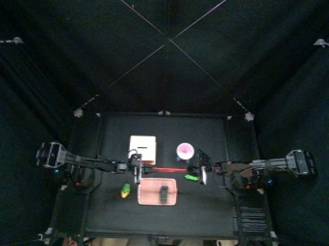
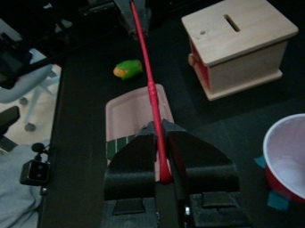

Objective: Cut sushi roll

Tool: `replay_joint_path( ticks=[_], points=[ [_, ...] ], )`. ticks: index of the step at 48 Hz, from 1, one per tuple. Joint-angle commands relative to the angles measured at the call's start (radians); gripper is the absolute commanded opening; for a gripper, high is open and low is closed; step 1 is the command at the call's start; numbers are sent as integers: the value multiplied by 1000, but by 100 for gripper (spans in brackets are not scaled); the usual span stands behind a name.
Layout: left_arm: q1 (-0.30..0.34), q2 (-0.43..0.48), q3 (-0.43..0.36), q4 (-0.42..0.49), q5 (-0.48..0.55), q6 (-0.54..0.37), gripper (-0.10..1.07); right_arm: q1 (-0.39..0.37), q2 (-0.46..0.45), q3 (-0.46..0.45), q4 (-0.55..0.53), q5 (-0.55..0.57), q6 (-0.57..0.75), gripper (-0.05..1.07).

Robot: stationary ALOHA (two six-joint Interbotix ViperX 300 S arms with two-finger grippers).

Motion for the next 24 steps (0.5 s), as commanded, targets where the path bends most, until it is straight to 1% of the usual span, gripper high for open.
replay_joint_path(
  ticks=[1,9,14,24],
  points=[
    [-2,-6,-11,34,-5,3,22,32,-18,-31,5,95,0,34],
    [-6,-6,2,95,5,2,22,75,-18,-41,3,110,-2,34],
    [-9,-6,15,132,28,2,22,78,-9,-37,3,110,8,34],
    [-11,-8,38,144,66,2,22,91,40,-40,9,114,9,34]
  ],
)
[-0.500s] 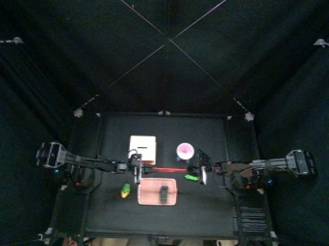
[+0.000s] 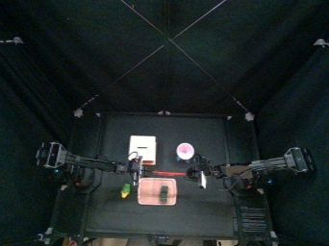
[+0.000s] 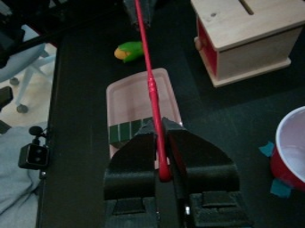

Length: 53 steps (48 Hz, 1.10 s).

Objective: Cut sushi roll

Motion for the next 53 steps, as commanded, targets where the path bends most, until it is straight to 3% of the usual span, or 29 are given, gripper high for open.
replay_joint_path(
  ticks=[1,15,27,53],
  points=[
    [-11,-8,28,9,12,3,22,6,12,-6,8,25,9,34],
    [-15,-9,29,8,67,2,22,21,69,-29,21,101,9,34],
    [-26,-2,26,6,110,0,22,52,81,-23,44,106,11,34],
    [-87,77,25,-3,166,-3,22,106,218,-15,87,114,11,34]
  ],
)
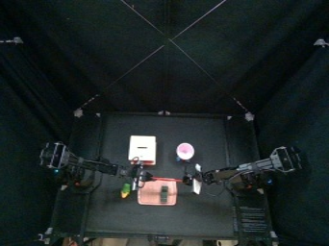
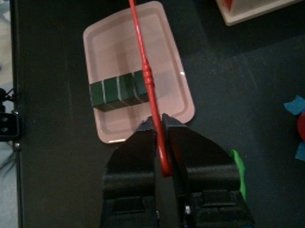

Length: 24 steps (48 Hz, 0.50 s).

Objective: Cut sushi roll

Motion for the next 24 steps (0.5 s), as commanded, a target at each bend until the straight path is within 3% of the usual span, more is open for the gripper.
replay_joint_path(
  ticks=[1,15,24],
  points=[
    [-28,21,9,0,14,2,22,5,-2,17,15,32,11,34],
    [-51,54,6,-40,21,2,22,14,28,5,40,41,11,34],
    [-58,26,2,-124,94,6,22,17,29,-52,61,190,11,34]
  ],
)
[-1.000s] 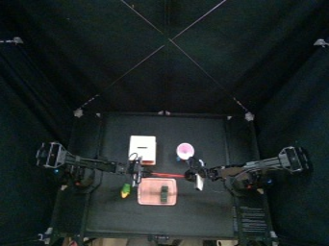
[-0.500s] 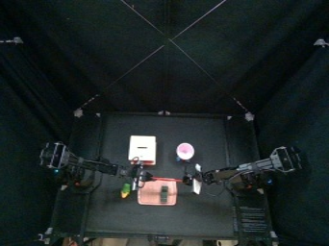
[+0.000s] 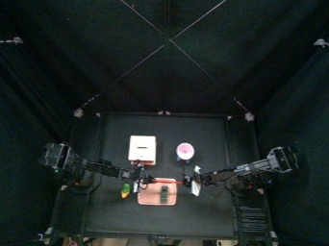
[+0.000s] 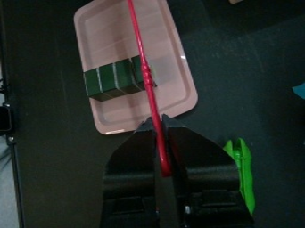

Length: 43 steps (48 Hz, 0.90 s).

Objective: Cut sushi roll

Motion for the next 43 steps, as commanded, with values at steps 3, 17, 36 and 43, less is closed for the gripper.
replay_joint_path(
  ticks=[3,17,36,43],
  points=[
    [-25,-37,6,-51,91,6,22,14,-11,-32,5,147,9,34],
    [-40,-38,-23,-83,149,41,21,44,29,-44,-5,144,26,34],
    [-77,-75,-18,-339,187,267,21,69,67,-67,0,152,34,34],
    [-109,-61,-18,-454,186,353,21,74,72,-67,3,143,34,34]
  ],
)
